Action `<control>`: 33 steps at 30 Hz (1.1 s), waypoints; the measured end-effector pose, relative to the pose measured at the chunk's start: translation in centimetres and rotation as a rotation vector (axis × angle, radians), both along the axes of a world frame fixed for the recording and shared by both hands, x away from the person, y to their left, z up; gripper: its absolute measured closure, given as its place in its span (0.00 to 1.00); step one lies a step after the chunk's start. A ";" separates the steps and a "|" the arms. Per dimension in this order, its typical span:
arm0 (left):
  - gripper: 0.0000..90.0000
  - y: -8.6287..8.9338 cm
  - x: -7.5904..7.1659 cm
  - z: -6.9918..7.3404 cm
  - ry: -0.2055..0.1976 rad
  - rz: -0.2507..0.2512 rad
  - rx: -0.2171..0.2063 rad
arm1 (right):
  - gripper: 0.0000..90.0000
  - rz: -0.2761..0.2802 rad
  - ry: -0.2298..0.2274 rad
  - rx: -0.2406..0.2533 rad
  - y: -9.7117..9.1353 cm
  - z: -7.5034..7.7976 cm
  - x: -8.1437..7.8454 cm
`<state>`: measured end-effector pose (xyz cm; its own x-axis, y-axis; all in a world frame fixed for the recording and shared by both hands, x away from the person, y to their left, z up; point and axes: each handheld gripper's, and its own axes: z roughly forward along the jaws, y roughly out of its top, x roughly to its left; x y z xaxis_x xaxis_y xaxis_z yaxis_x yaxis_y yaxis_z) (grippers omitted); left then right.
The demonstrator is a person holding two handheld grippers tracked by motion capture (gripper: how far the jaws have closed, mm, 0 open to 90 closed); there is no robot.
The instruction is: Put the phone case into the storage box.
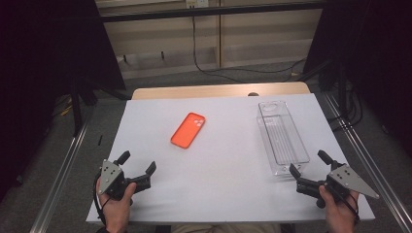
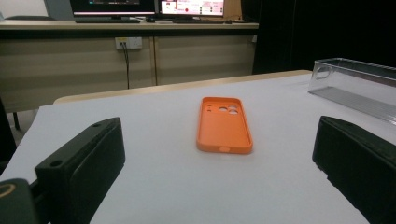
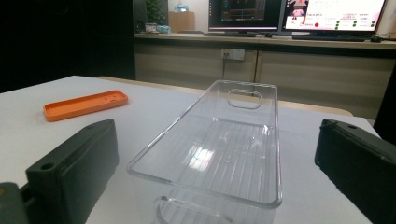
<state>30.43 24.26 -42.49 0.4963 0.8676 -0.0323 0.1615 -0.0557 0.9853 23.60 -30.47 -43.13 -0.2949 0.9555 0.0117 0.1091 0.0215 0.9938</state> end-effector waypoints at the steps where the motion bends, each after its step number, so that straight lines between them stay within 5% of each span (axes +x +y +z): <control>1: 0.03 0.0 0.0 0.0 0.001 0.000 0.000 | 0.00 0.001 -0.001 -0.001 0.0 0.0 0.0; 33: 0.04 -1.8 2.0 0.0 0.059 -0.104 -0.013 | 0.00 0.025 -0.012 -0.002 0.1 0.1 -0.1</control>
